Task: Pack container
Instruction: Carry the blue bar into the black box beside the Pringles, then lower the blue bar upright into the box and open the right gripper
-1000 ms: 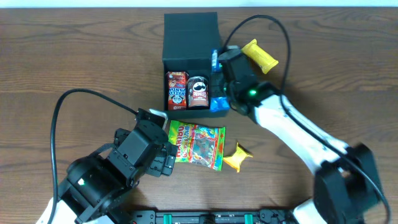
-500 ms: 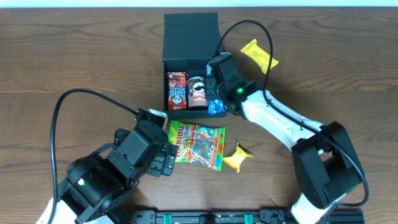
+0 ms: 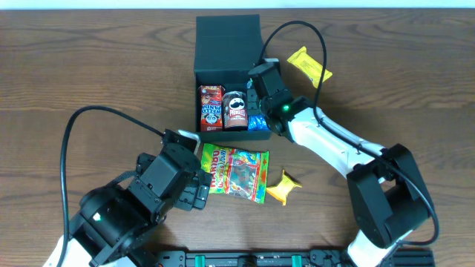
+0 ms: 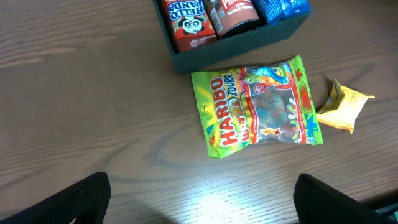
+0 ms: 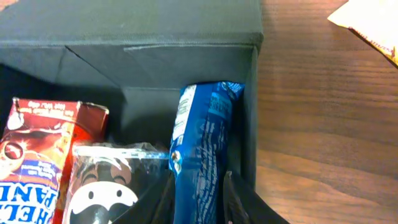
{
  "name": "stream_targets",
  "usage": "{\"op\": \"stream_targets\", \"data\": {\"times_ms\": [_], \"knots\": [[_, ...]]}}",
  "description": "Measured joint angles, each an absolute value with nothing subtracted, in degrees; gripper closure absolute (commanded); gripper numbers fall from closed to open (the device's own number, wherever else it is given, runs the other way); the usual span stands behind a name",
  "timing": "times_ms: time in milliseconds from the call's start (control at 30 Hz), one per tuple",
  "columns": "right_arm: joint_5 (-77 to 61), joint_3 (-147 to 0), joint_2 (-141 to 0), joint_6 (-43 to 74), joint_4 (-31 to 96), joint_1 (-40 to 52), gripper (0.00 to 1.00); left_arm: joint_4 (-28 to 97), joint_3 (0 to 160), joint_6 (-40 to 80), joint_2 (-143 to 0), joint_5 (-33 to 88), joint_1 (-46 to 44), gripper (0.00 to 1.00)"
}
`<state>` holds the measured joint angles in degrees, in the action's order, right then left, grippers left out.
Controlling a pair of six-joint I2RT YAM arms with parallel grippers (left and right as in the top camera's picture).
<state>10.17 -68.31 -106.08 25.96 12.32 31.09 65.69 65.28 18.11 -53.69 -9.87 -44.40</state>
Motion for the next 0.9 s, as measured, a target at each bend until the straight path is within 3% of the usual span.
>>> {"op": "stream_targets", "data": {"times_ms": [133, 467, 900], "knots": [[10.2, -68.4, -106.4, 26.5, 13.0, 31.2, 0.83, 65.7, 65.3, 18.1, -53.7, -9.9, -44.4, 0.05], [9.9, -69.1, -101.1, 26.9, 30.5, 34.6, 0.95, 65.7, 65.3, 18.1, -53.7, -9.9, -44.4, 0.05], [8.5, -69.1, -101.2, 30.1, 29.4, 34.7, 0.98, 65.7, 65.3, 18.1, -53.7, -9.9, -44.4, 0.05]]}}
